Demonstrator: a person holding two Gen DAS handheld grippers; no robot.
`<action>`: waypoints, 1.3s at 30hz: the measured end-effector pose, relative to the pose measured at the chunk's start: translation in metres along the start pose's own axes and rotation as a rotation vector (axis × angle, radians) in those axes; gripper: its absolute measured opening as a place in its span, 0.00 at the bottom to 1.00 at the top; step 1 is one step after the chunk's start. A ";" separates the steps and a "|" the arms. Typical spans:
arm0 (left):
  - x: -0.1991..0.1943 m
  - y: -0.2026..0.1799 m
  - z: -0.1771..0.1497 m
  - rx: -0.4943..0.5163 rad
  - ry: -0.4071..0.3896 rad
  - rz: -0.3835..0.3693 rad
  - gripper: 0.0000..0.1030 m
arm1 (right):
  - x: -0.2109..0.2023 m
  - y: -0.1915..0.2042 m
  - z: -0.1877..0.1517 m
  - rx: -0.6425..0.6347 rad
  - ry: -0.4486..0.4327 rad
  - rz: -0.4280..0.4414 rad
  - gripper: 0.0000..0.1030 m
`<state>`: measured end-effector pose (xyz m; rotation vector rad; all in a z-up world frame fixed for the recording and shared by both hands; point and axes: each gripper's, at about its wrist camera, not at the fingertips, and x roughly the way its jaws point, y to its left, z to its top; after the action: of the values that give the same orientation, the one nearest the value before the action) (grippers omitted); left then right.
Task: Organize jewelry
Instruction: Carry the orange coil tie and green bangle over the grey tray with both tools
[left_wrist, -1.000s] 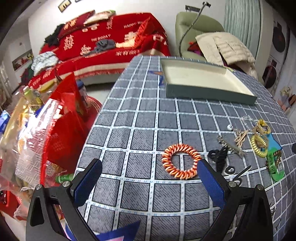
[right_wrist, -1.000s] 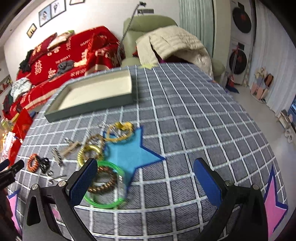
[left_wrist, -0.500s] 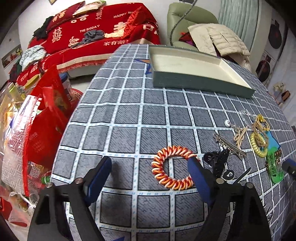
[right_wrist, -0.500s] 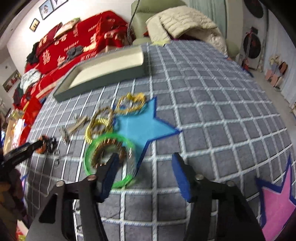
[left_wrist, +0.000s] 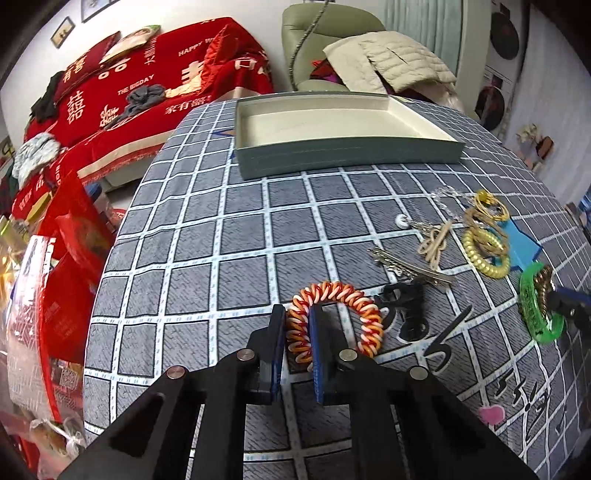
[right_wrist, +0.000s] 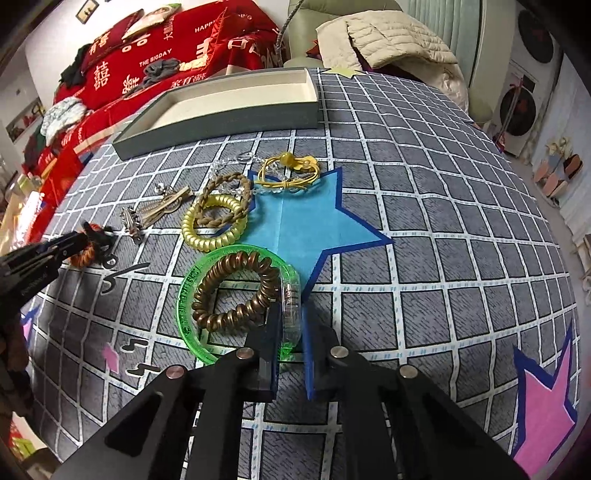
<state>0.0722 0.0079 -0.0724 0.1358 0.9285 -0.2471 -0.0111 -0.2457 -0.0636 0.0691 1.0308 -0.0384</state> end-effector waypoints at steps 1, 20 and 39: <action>0.000 0.000 0.000 -0.004 0.002 -0.010 0.33 | -0.003 -0.001 0.001 0.002 -0.012 0.003 0.11; -0.033 0.013 0.076 -0.092 -0.126 -0.129 0.33 | -0.025 -0.007 0.095 0.020 -0.148 0.118 0.11; 0.059 0.026 0.204 -0.162 -0.118 -0.051 0.33 | 0.077 0.026 0.251 0.008 -0.098 0.162 0.11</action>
<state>0.2713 -0.0209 0.0013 -0.0517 0.8318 -0.2241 0.2448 -0.2389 0.0000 0.1562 0.9245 0.1008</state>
